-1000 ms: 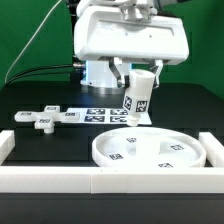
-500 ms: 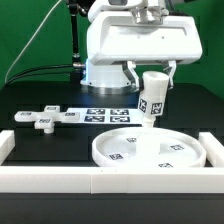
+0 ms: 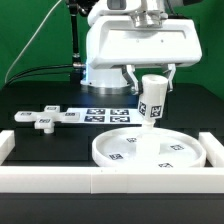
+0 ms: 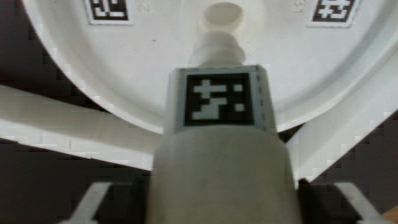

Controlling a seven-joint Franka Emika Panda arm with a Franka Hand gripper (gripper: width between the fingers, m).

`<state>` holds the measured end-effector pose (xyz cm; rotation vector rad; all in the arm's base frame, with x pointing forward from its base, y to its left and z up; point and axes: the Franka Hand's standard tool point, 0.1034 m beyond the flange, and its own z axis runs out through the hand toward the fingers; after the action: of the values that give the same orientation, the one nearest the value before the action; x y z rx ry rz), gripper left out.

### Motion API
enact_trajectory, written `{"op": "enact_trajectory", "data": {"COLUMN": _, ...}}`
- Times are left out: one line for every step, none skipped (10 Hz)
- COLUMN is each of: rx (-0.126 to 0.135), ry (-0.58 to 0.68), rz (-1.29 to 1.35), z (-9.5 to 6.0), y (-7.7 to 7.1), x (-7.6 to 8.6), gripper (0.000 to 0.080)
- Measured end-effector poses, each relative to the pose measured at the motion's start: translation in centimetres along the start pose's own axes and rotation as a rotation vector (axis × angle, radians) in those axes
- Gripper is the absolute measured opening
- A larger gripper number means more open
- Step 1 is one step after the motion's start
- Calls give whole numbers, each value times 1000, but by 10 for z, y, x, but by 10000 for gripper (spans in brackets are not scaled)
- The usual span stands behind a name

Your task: Assemble round table

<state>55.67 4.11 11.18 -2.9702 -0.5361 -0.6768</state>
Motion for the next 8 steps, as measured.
{"op": "enact_trajectory", "data": {"rx": 7, "ry": -3, "rz": 3, "z": 4, "y": -3, "x": 1, "gripper": 409}}
{"op": "enact_trajectory", "data": {"rx": 9, "ry": -5, "rz": 5, "z": 6, "y": -3, "x": 0, "gripper": 409}}
{"op": "enact_trajectory", "data": {"rx": 10, "ry": -9, "rz": 7, "z": 8, "y": -3, "x": -2, "gripper": 409}}
{"op": "enact_trajectory", "data": {"rx": 9, "ry": -11, "rz": 10, "z": 10, "y": -2, "x": -5, "gripper": 409}}
{"op": "enact_trajectory", "data": {"rx": 12, "ry": -18, "rz": 12, "z": 14, "y": -1, "x": -8, "gripper": 409}}
{"op": "enact_trajectory", "data": {"rx": 15, "ry": -20, "rz": 3, "z": 15, "y": -1, "x": -9, "gripper": 409}}
{"op": "enact_trajectory", "data": {"rx": 16, "ry": -22, "rz": 3, "z": 16, "y": -1, "x": -9, "gripper": 409}}
{"op": "enact_trajectory", "data": {"rx": 16, "ry": -24, "rz": 5, "z": 17, "y": -1, "x": -11, "gripper": 409}}
